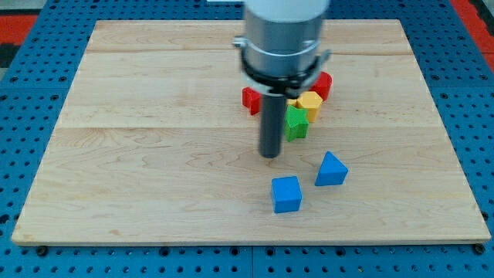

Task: Push the blue cube into the blue triangle

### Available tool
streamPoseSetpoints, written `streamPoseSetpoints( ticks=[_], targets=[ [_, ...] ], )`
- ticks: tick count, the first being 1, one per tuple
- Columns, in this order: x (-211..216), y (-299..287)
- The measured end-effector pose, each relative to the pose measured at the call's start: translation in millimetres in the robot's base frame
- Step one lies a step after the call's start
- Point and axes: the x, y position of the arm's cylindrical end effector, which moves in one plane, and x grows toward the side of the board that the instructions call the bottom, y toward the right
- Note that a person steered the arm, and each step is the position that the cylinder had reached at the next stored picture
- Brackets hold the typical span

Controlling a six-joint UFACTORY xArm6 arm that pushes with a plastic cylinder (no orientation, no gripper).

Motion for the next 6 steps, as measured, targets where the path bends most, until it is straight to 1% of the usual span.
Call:
streamPoseSetpoints(
  ticks=[1, 2, 3, 4, 6],
  targets=[
    [10.0, -52.1],
    [56.3, -52.3],
    [87.6, -25.3],
    [87.6, 24.5],
    [68.5, 112.9]
  ],
)
